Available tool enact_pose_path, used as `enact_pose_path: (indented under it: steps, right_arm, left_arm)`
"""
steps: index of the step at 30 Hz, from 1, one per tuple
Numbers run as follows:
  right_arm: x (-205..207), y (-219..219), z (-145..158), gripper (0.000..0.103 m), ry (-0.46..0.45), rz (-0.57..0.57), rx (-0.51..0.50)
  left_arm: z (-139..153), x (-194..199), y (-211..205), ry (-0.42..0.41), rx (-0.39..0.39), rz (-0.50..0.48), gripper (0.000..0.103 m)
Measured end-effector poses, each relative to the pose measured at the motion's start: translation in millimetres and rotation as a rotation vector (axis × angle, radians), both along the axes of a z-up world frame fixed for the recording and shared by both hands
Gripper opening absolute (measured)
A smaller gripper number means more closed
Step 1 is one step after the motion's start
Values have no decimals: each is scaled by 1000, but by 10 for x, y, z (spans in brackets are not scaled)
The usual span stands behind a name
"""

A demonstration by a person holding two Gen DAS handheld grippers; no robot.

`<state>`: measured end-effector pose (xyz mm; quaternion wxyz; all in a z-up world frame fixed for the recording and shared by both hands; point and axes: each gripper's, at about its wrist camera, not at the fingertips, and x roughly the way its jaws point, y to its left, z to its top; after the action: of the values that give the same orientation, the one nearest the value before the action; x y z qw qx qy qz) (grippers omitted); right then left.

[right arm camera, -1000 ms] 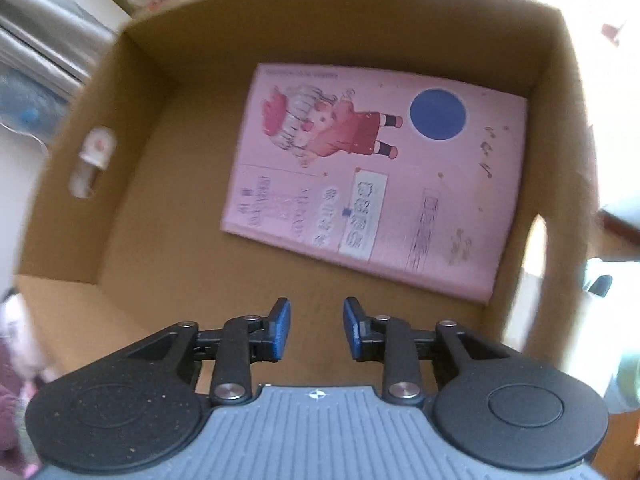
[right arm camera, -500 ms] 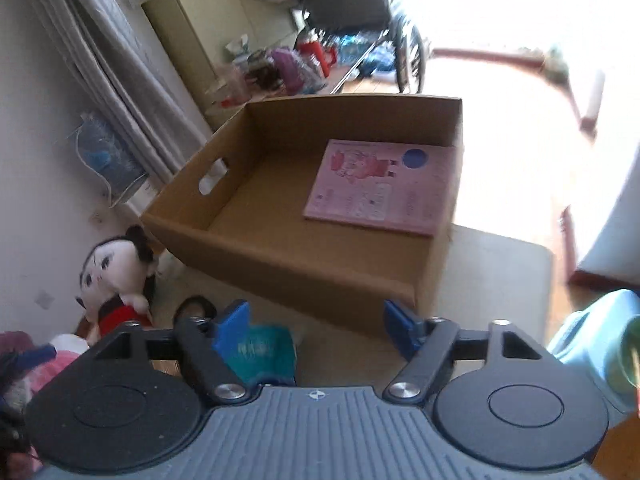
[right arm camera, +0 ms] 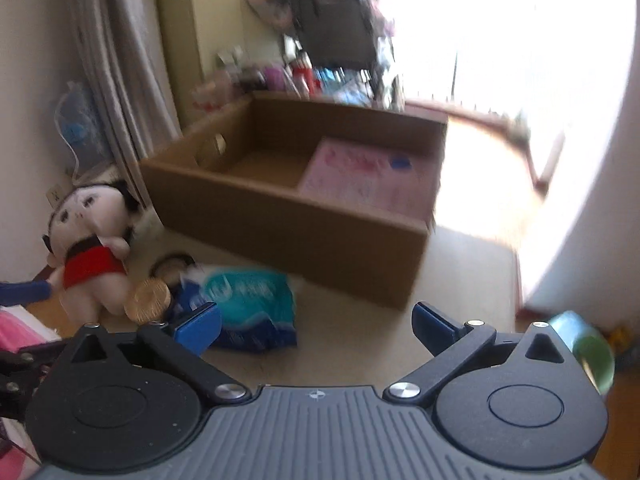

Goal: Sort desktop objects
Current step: 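Withdraw both grippers from the box and move the right gripper to the wet-wipes pack, then close the right gripper on the blue-and-teal wet-wipes pack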

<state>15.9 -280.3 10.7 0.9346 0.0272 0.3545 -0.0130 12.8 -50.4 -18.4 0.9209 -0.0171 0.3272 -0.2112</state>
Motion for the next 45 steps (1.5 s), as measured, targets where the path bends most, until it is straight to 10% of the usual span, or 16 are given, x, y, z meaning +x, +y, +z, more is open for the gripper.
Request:
enact_pose_path:
  steps: [10, 24, 45]
  right_arm:
    - [195, 71, -89, 103, -54, -5, 124]
    - [686, -187, -499, 67, 135, -9, 439]
    - [965, -442, -903, 68, 330, 49, 716]
  left_arm:
    - [-133, 239, -12, 29, -150, -36, 103]
    - [-269, 491, -376, 16, -25, -158, 102]
    - [-475, 808, -750, 223, 91, -190, 103]
